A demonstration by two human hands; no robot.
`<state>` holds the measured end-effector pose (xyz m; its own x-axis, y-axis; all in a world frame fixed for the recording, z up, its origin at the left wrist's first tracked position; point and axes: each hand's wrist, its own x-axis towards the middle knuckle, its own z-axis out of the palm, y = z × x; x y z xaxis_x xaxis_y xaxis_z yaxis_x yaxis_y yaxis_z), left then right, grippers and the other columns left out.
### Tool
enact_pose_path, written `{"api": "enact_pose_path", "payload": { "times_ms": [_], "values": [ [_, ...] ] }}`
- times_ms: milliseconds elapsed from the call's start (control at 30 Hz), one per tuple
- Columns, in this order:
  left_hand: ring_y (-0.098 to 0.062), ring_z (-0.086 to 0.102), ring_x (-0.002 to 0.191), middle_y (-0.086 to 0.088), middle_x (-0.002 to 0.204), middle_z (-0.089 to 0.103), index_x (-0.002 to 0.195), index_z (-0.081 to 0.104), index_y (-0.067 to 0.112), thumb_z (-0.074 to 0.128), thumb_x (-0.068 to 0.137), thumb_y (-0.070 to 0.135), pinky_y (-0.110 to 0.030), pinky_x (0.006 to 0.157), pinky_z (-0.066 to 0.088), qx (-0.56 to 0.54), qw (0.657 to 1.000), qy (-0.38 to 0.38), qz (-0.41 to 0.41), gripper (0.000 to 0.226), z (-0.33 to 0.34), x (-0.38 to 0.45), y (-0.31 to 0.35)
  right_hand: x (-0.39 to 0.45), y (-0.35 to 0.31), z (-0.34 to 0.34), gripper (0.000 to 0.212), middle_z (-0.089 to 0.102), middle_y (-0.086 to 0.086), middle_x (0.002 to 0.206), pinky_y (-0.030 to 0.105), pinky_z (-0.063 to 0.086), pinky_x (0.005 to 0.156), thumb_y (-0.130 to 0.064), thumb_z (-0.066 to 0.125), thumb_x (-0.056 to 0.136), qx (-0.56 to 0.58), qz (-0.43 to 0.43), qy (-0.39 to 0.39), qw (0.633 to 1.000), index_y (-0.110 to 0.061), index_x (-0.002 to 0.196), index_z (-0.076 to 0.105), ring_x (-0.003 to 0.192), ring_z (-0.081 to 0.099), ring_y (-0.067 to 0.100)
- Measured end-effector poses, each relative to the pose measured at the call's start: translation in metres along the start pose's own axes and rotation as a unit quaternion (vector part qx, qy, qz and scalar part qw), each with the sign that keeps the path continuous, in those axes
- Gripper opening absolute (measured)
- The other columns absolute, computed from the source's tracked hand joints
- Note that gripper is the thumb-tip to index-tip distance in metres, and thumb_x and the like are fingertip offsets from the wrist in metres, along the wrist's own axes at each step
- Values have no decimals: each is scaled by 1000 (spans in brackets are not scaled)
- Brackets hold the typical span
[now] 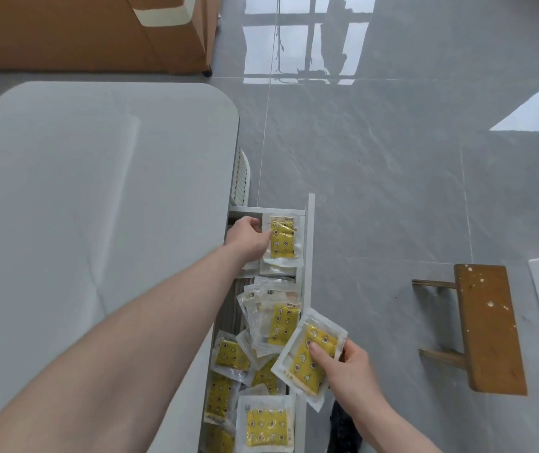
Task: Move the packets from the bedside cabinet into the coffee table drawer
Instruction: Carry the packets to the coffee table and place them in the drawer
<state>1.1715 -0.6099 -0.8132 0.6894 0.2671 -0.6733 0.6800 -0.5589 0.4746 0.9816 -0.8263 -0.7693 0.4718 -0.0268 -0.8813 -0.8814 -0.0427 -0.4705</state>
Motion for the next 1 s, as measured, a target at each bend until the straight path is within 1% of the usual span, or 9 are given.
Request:
{"api": "enact_pose_path", "payload": {
  "times_ms": [67, 167, 300, 400, 500, 567, 633, 767, 1000],
  "values": [
    [-26, 55, 131, -5, 146, 55, 150, 44, 15, 70, 96, 41, -41, 110, 47, 100, 995, 5, 2, 65, 0, -2, -9, -5, 8, 0, 16, 82, -9, 96, 38, 64, 84, -21, 76, 95, -6, 2, -3, 1000, -25, 110, 75, 89, 79, 10],
    [-19, 58, 119, -1, 142, 56, 144, 50, 20, 71, 96, 30, -35, 101, 51, 99, 993, 41, 49, 53, 1, -27, -29, -12, 18, 1, 19, 81, -9, 96, 35, 65, 81, -20, 77, 94, -28, 4, -2, 1000, -26, 111, 74, 88, 79, 9],
    [-9, 57, 113, 13, 126, 54, 129, 58, 28, 67, 93, 13, -30, 104, 51, 62, 990, 44, 121, 40, -7, -82, -75, -10, 20, 12, 13, 80, -15, 90, 29, 63, 75, -24, 75, 95, -64, -11, 23, 998, -30, 107, 73, 82, 77, 3],
    [-7, 51, 124, 18, 131, 46, 128, 58, 32, 66, 90, 11, -27, 111, 41, 98, 984, 62, 134, 44, -24, -114, -126, -1, 6, 33, 10, 78, -14, 93, 21, 59, 69, -25, 69, 99, -82, -41, 25, 995, -33, 104, 69, 85, 75, 3],
    [-17, 40, 140, 10, 148, 39, 139, 53, 27, 69, 87, 12, -31, 118, 32, 146, 978, 97, 108, 56, -41, -132, -171, 12, -8, 55, 20, 73, -11, 114, 19, 55, 73, -23, 61, 104, -155, -74, 9, 985, -32, 122, 63, 100, 70, 6],
    [-23, 30, 147, 4, 162, 26, 152, 42, 26, 72, 87, 23, -38, 122, 30, 202, 972, 87, 79, 72, -50, -140, -197, 19, -9, 62, 40, 66, -7, 132, 29, 57, 93, -19, 60, 104, -209, -81, 12, 974, -30, 142, 53, 116, 65, 12],
    [-26, 13, 156, 1, 172, 3, 164, 18, 26, 71, 89, 40, -40, 127, 20, 272, 959, 50, 64, 93, -50, -147, -217, 21, -1, 60, 57, 57, -8, 144, 40, 52, 108, -19, 62, 102, -270, -82, 30, 959, -29, 154, 41, 129, 59, 18],
    [-27, -18, 158, -2, 168, -30, 162, -19, 28, 63, 96, 49, -42, 130, 5, 335, 940, 9, 63, 108, -41, -149, -227, 11, 27, 49, 65, 45, -12, 152, 43, 50, 111, -20, 64, 100, -335, -110, 55, 934, -33, 156, 33, 131, 53, 12],
    [-28, -28, 155, -1, 162, -43, 156, -33, 27, 80, 84, 49, -48, 129, 14, 372, 927, -36, 40, 135, -46, -152, -220, -8, 65, 30, 73, 34, -9, 159, 43, 48, 111, -24, 65, 97, -376, -77, 75, 920, -32, 159, 27, 135, 50, 15]
  ]
}}
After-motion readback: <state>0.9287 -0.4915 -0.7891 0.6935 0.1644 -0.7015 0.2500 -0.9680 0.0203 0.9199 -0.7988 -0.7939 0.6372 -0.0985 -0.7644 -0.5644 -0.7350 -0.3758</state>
